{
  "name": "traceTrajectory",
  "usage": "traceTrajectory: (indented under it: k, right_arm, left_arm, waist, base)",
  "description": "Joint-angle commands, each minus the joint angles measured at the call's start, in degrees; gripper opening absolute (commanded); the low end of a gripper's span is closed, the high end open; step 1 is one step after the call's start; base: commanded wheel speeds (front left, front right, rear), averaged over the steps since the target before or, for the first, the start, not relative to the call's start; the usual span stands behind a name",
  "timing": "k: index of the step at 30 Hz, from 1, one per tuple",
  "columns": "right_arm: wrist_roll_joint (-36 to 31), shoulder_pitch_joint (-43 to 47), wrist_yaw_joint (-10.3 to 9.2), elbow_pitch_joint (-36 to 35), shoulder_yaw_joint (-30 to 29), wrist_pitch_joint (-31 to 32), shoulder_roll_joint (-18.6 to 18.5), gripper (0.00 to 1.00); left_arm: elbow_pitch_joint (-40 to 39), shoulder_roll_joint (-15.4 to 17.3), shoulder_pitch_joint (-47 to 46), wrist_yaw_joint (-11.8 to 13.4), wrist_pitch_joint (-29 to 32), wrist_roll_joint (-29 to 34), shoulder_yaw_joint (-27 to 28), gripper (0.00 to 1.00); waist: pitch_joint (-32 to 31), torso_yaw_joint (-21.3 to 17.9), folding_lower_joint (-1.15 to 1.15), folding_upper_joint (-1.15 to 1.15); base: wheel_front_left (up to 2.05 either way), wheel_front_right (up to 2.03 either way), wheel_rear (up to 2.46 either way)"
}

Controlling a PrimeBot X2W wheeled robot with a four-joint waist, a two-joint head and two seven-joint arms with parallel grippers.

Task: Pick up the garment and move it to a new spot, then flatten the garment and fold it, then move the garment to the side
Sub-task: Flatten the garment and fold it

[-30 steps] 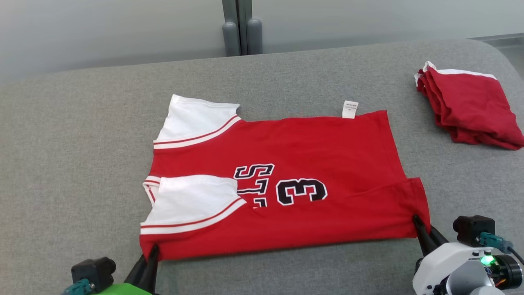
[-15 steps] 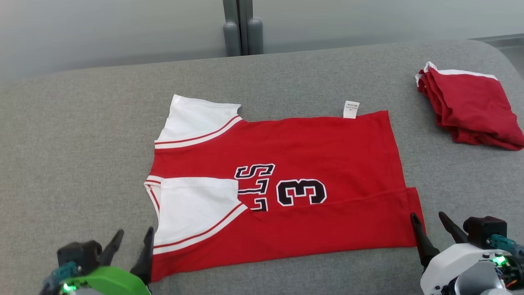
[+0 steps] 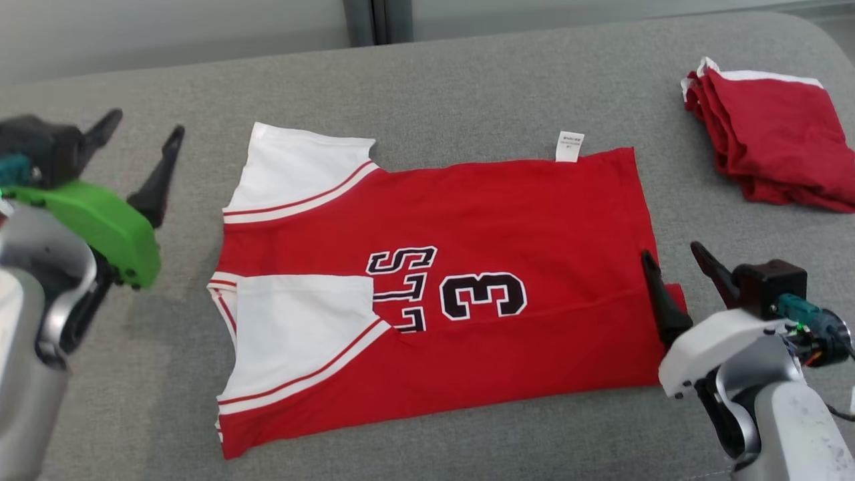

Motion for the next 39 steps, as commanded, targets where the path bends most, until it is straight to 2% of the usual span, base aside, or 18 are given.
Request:
traceTrajectory:
  k: [1, 6, 9, 20, 30, 37, 38, 39]
  right_arm:
    - [-0.41, -1.75, -0.09, -0.22, 0.61, 0.1, -0.23, 1.0]
    - [-1.01, -6.65, -0.09, 0.24, 3.26, -0.13, -0.23, 1.0]
    - [-1.0, -9.12, -0.09, 0.68, 4.37, -0.54, -0.22, 1.0]
    - [-0.83, -15.66, -0.09, 2.71, 7.68, -2.07, -0.18, 1.0]
    - [0.01, -17.69, -0.09, 4.65, 8.68, -3.51, -0.2, 1.0]
    - [0.31, -18.42, -0.1, 5.5, 8.32, -4.18, -0.21, 1.0]
    - [0.3, -18.62, -0.1, 5.6, 8.3, -4.12, -0.19, 1.0]
    - [0.3, -18.74, -0.1, 5.65, 8.25, -4.13, -0.2, 1.0]
  left_arm:
    - [1.31, 1.3, -3.52, -0.24, 1.44, -1.38, -1.06, 1.0]
    - [6.19, 5.31, -13.22, -0.36, 5.82, -5.47, -7.42, 1.0]
    - [10.44, 6.4, -16.92, -0.38, 7.63, -8.2, -10.22, 1.0]
    - [20.44, 7.88, -23.8, -0.4, 9.21, -12.18, -17.03, 1.0]
    - [26.39, 8.32, -27.3, -0.41, 10.14, -14.03, -19.42, 1.0]
    - [25.22, 7.16, -27.08, -0.44, 11.69, -17.98, -21.68, 1.0]
    - [24.57, 7.31, -27.12, -0.44, 11.94, -18.38, -22.39, 0.84]
    - [24.15, 7.43, -27.17, -0.44, 12.05, -18.64, -22.82, 0.62]
  waist:
    - [4.14, -2.86, 0.0, 0.0]
    - [8.53, -5.68, 0.0, 0.0]
    - [10.83, -7.01, 0.0, 0.0]
    - [17.14, -10.34, 0.0, 0.0]
    - [19.3, -11.64, 0.0, 0.0]
    - [19.49, -11.56, 0.0, 0.0]
    - [19.49, -11.47, 0.0, 0.0]
    - [19.48, -11.4, 0.0, 0.0]
  base:
    - [0.0, 0.0, 0.0]
    - [0.0, 0.0, 0.0]
    - [0.0, 0.0, 0.0]
    - [0.0, 0.0, 0.0]
    - [0.0, 0.0, 0.0]
    - [0.0, 0.0, 0.0]
    - [0.0, 0.0, 0.0]
    - [0.0, 0.0, 0.0]
